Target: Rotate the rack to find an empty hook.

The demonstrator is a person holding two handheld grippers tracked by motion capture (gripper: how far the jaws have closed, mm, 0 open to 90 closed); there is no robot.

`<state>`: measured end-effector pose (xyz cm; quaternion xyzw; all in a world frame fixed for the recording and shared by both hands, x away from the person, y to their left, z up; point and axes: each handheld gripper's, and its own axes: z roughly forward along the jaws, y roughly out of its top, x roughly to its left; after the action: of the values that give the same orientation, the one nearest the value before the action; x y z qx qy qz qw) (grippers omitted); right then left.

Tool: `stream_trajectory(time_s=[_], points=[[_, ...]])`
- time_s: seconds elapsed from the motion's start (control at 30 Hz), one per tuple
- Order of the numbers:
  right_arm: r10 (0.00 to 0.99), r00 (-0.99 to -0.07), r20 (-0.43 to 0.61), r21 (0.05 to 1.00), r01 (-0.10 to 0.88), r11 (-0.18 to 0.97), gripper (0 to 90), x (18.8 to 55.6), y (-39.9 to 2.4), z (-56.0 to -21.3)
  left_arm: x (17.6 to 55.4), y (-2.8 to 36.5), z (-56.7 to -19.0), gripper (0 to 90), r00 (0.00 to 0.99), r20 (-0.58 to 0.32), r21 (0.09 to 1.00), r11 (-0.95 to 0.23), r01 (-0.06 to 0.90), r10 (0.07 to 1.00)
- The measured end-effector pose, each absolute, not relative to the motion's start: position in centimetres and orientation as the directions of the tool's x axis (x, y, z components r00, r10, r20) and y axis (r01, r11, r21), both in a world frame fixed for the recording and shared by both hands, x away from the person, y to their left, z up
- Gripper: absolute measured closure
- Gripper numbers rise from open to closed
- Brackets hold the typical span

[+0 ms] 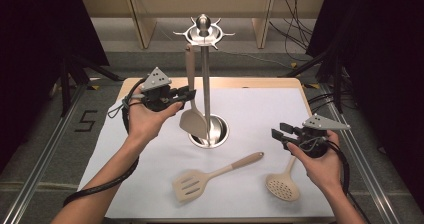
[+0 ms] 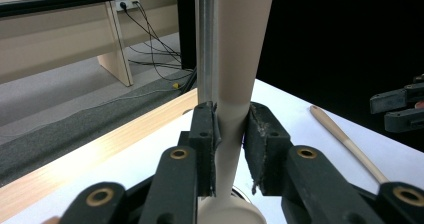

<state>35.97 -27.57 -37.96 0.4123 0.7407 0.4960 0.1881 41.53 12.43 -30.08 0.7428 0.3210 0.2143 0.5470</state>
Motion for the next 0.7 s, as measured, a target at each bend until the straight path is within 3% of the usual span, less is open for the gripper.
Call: stream_trajectory(time_s=[0.33, 0.47, 0.7], points=[[0.793, -0.598, 0.115, 0.899, 0.403, 0.174, 56.4, 36.2, -27.7, -38.1, 40.3, 13.3, -30.0, 70.8, 0.69, -0.025, 0.962, -0.171, 0.214, 0.724], [0.804, -0.576, 0.147, 0.884, 0.441, 0.154, 56.3, 36.0, -27.6, -37.9, 39.8, 13.6, -30.0, 76.1, 0.689, -0.014, 0.965, -0.17, 0.199, 0.725], [0.802, -0.585, 0.12, 0.893, 0.416, 0.17, 56.5, 36.3, -27.8, -38.0, 39.0, 13.9, -29.5, 83.4, 0.691, 0.022, 0.973, -0.173, 0.15, 0.723]])
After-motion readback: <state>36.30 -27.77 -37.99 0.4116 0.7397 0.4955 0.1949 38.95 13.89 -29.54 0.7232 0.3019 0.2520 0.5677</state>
